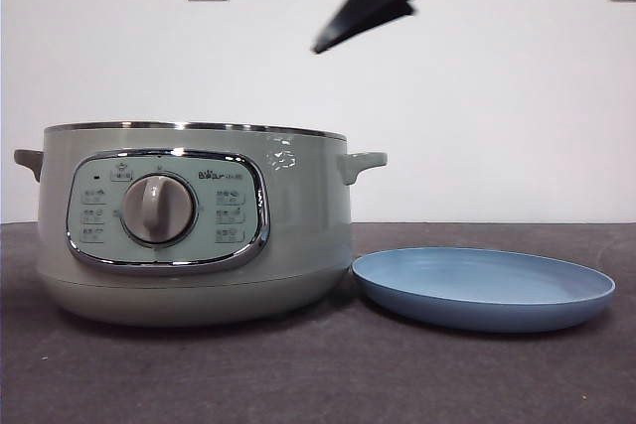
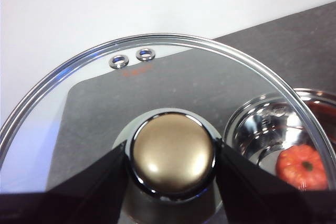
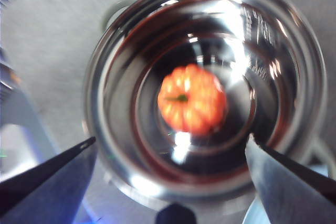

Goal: Take the pumpkin out from the steamer,put the pumpkin in the blue plate,close the lid

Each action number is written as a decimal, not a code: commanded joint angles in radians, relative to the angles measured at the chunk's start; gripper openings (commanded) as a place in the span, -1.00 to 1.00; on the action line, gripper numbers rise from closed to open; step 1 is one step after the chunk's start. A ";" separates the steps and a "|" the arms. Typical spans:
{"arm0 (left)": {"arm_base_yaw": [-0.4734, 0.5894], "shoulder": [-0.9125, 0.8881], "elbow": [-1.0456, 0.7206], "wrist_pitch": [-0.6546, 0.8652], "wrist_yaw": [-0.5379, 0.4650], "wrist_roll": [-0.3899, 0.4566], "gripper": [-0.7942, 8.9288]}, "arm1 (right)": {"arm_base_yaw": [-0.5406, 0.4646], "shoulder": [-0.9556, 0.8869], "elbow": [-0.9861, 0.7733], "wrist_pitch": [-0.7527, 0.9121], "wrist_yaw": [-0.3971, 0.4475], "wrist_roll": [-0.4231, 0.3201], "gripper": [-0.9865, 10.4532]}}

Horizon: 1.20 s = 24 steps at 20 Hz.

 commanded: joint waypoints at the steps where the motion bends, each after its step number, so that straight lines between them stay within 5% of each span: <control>1: 0.000 -0.009 0.017 0.030 -0.021 0.029 -0.85 | 0.038 0.124 0.178 -0.099 0.040 -0.055 -0.01; 5: 0.000 -0.009 0.017 0.026 -0.021 0.029 -0.85 | 0.089 0.321 0.416 -0.215 0.146 -0.085 0.00; 10: 0.000 -0.009 0.017 0.019 -0.020 0.029 -0.85 | 0.126 0.435 0.447 -0.195 0.245 -0.108 0.12; 22: 0.000 -0.007 0.017 0.011 -0.020 0.029 -0.85 | 0.124 0.603 0.447 -0.185 0.239 -0.126 0.10; 23: 0.000 -0.007 0.017 0.010 -0.020 0.030 -0.85 | 0.124 0.604 0.447 -0.187 0.241 -0.126 0.05; 24: 0.000 -0.007 0.017 0.007 -0.020 0.030 -0.85 | 0.127 0.604 0.447 -0.179 0.242 -0.126 -0.23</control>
